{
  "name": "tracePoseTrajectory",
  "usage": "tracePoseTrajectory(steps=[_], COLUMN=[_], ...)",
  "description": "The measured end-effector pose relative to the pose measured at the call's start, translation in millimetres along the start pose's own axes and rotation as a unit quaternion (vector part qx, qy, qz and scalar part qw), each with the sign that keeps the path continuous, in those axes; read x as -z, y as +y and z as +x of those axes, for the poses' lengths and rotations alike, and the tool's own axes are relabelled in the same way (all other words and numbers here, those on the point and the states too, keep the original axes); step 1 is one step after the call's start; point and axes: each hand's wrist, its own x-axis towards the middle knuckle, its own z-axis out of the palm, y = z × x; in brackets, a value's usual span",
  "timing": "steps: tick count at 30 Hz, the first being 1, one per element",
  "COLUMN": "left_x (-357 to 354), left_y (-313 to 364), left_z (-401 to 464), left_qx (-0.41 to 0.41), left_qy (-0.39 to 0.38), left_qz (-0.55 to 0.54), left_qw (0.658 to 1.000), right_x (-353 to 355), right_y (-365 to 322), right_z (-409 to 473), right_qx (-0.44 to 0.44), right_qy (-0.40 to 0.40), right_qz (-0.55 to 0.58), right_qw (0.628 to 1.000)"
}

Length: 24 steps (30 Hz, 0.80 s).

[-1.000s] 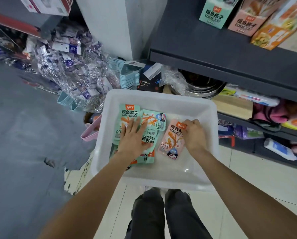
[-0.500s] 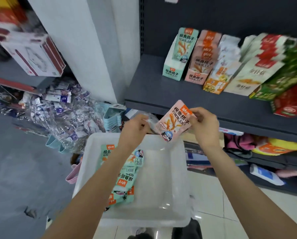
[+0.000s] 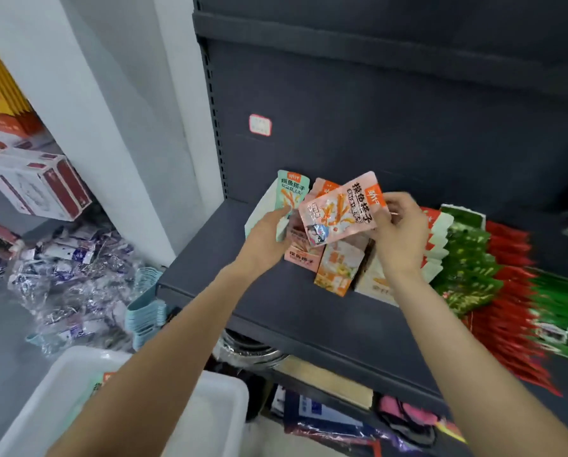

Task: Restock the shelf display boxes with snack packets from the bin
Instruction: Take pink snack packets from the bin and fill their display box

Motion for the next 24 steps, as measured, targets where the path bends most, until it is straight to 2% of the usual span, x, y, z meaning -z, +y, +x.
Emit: tracePoseTrajectory(steps=[5,10,20,22,24], left_x=[-7,-8,-7,-6,-6], left_y=[19,19,12,8,3], left_z=[31,46,46,43,40], left_qx=[-0.031,-0.032,-0.008,-0.018,-0.03], left_qy=[-0.065,-0.037,-0.023,-0.021,-0.022], left_qz=[0.035,0.119,0.075,0.066,0.062], left_qw=[0.997,0.992,0.997,0.997,0.997], right_x=[1,-1,-21,-20,-18], right_y=[6,2,3,2,0], right_z=[44,61,64,65,67], right_qx=[-0.009,0.033,0.127,0.131,0.14], right_qy=[-0.004,-0.012,-0.117,-0.107,-0.063], right_qz=[0.021,-0.002,-0.072,-0.061,-0.032], right_qw=[1.0,0.999,0.982,0.984,0.988])
